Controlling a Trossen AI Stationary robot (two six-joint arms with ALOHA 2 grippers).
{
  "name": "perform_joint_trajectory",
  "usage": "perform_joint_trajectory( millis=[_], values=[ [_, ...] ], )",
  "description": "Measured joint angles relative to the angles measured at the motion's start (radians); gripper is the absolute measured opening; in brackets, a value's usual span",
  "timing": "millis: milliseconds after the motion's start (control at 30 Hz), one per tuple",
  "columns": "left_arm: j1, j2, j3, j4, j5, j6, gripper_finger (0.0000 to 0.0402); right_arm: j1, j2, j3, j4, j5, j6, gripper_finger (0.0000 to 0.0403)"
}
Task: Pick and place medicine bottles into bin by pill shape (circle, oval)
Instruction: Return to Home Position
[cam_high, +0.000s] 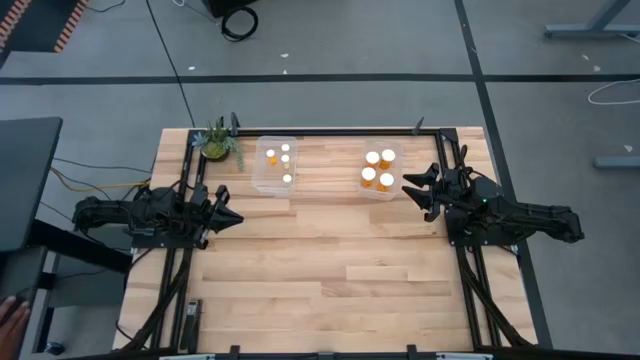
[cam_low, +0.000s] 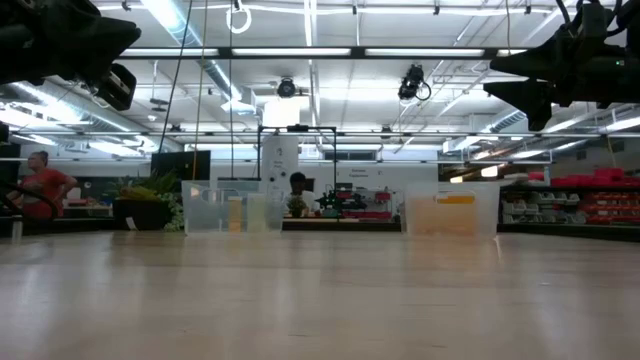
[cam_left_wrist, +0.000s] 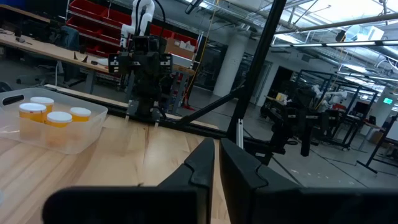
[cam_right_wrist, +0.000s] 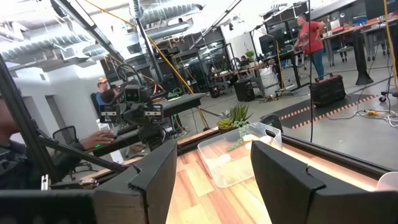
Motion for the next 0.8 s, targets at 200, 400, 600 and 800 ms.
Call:
perform_joint_trajectory(
  millis=[200,400,600,800],
  values=[
    [0.000,0.000,0.000,0.000,0.000,0.000,0.0041,0.000,0.000,0.000,0.000,0.000,0.000,0.0214],
    [0.000,0.000,0.000,0.000,0.000,0.000,0.0033,0.000,0.000,0.000,0.000,0.000,0.000,0.0214],
    [0.000,0.000,0.000,0.000,0.000,0.000,0.0029,0.000,0.000,0.000,0.000,0.000,0.000,0.0214],
    [0.000,0.000,0.000,0.000,0.000,0.000,0.0040,0.000,0.000,0.000,0.000,0.000,0.000,0.0214]
  ],
)
